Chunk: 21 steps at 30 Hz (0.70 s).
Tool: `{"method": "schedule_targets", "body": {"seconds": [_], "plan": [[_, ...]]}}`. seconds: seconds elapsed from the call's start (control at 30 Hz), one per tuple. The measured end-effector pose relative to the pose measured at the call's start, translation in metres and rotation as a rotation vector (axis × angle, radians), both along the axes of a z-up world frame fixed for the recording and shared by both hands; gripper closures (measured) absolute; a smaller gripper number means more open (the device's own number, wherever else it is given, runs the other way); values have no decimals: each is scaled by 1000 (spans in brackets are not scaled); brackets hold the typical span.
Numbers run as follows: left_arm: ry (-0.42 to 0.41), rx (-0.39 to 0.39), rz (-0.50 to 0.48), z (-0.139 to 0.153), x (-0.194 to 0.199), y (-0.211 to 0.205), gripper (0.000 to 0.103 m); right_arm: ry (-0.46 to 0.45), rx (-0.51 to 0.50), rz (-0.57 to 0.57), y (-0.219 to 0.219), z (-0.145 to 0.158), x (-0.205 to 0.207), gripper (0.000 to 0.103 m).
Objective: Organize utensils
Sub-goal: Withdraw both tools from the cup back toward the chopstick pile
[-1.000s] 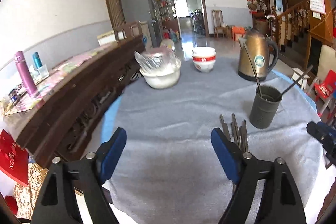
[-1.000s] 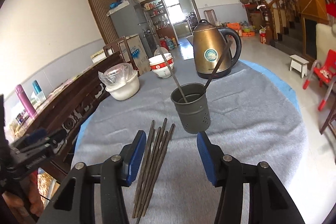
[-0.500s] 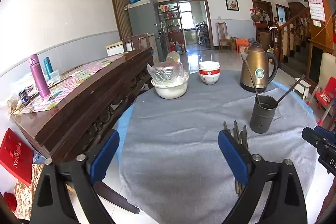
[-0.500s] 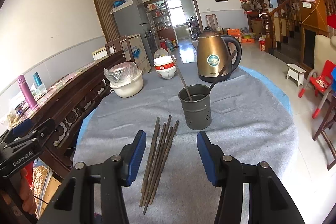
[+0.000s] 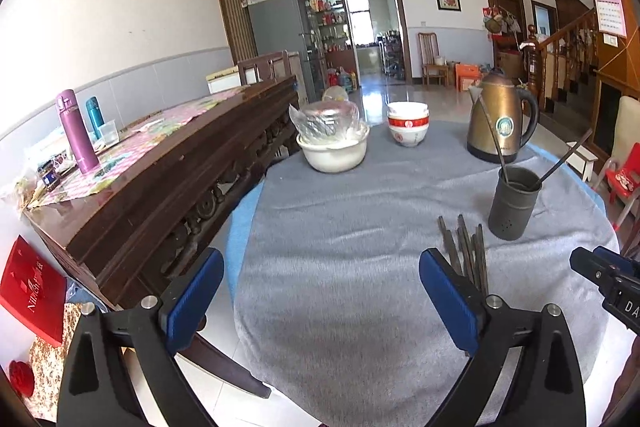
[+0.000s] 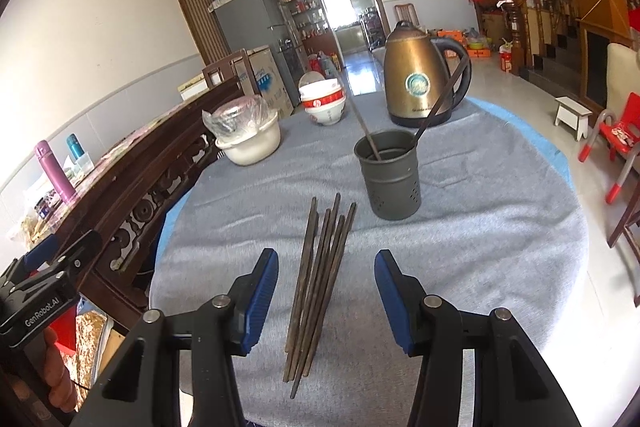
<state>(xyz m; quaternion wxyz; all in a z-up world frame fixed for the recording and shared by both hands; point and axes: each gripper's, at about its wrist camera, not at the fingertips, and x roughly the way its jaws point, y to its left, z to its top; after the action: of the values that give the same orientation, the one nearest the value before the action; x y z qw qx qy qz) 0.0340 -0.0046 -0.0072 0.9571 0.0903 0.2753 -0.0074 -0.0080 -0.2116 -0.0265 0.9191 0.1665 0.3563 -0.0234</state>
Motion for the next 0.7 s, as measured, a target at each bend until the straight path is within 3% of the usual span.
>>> {"method": "schedule_targets", "body": {"seconds": [0.2,0.37,0.5,0.7], "plan": [[34,31,-4,-13,11,-6,5,22,14,6,-2,-11,7,50],[78,37,-12,-26,23,-11,5,45,30,13,-5,-21,12,61],[122,32,-31,-39,31,-17,5,70,54,18,-9,-35,16,63],[269,-46,-88,-68,52,-25,5,98,102,20,-18,-55,22,64]]}}
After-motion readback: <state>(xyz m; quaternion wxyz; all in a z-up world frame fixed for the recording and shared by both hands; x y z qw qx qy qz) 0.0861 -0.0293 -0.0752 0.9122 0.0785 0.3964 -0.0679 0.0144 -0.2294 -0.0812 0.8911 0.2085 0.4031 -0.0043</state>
